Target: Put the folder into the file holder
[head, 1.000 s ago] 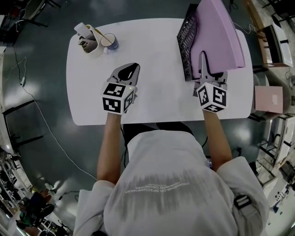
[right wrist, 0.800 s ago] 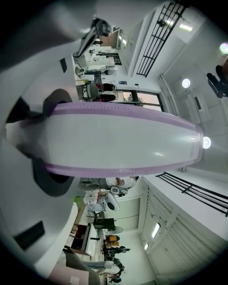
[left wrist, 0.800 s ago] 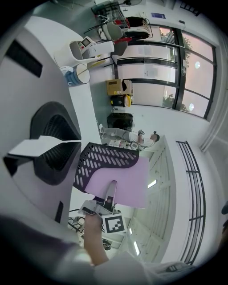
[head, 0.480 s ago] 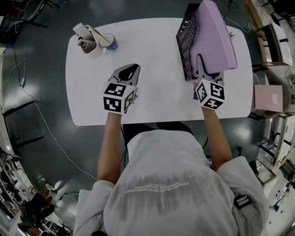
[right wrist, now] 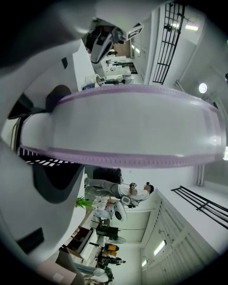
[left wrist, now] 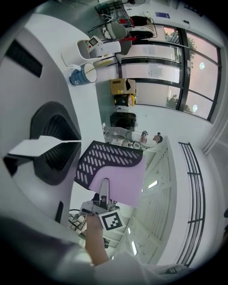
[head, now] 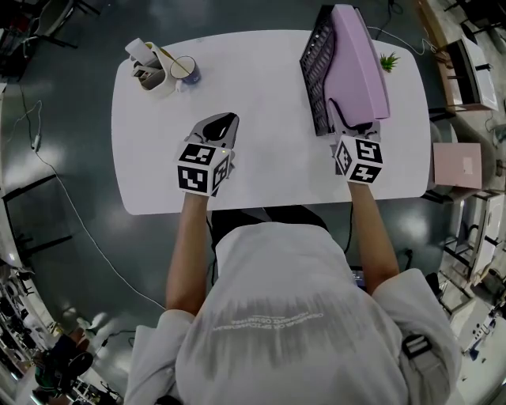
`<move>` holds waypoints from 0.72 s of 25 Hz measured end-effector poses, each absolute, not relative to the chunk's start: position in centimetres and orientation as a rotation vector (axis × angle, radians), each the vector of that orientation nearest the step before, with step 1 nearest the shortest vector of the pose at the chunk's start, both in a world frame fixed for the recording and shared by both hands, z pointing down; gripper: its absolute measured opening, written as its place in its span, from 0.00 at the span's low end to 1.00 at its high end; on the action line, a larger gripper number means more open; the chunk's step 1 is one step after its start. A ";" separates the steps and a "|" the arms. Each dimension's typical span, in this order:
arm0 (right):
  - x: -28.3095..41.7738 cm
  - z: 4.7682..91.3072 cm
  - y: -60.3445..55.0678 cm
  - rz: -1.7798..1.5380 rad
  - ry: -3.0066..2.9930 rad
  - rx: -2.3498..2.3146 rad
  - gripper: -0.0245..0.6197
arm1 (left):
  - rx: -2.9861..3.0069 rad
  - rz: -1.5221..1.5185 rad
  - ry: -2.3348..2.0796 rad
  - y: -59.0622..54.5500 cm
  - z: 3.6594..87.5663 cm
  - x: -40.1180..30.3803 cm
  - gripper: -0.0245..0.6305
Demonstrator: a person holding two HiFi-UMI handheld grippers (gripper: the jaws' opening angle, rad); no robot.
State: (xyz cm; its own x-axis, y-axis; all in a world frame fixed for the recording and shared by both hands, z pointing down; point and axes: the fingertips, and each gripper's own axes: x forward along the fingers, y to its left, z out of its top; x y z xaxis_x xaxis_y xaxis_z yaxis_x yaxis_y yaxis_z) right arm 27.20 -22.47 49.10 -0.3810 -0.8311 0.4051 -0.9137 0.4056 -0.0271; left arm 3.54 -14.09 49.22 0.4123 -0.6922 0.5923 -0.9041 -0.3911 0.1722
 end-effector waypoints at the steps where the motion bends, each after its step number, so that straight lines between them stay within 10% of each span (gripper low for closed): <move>1: 27.1 49.0 -22.3 0.356 -2.339 1.496 0.49 | 2.202 0.598 -1.352 -13.9 49.1 3.5 0.07; 18: 30.0 42.6 -16.3 0.330 -2.294 1.674 0.51 | 2.364 0.531 -1.286 -14.0 44.1 1.6 0.07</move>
State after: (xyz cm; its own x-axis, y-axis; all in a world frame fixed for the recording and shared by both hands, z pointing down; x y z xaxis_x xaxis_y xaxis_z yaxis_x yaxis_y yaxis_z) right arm 30.01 -16.34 42.63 -0.2882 -0.8887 0.3566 -0.9532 0.3019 -0.0179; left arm 1.65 -13.99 44.13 0.5056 -0.7016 0.5021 -0.8516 -0.4993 0.1599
